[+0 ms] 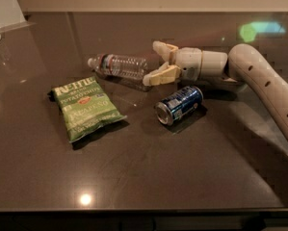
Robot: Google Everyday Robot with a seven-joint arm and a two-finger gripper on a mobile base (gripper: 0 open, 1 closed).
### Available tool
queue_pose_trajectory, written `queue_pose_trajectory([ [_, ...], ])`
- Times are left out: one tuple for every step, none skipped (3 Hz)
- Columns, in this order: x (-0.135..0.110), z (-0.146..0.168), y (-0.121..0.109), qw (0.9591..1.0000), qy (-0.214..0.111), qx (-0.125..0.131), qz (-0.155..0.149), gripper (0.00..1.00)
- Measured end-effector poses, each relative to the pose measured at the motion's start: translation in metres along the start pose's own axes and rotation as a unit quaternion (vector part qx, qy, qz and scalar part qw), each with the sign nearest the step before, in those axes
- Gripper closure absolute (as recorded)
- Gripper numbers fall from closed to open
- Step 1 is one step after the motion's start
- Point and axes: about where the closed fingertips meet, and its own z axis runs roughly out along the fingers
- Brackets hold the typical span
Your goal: Place water bottle upright
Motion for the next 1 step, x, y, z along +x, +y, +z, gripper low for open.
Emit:
queue_pose_trajectory([
  [0.0000,0.0001,0.0000,1.0000,0.000,0.000,0.000,0.00],
])
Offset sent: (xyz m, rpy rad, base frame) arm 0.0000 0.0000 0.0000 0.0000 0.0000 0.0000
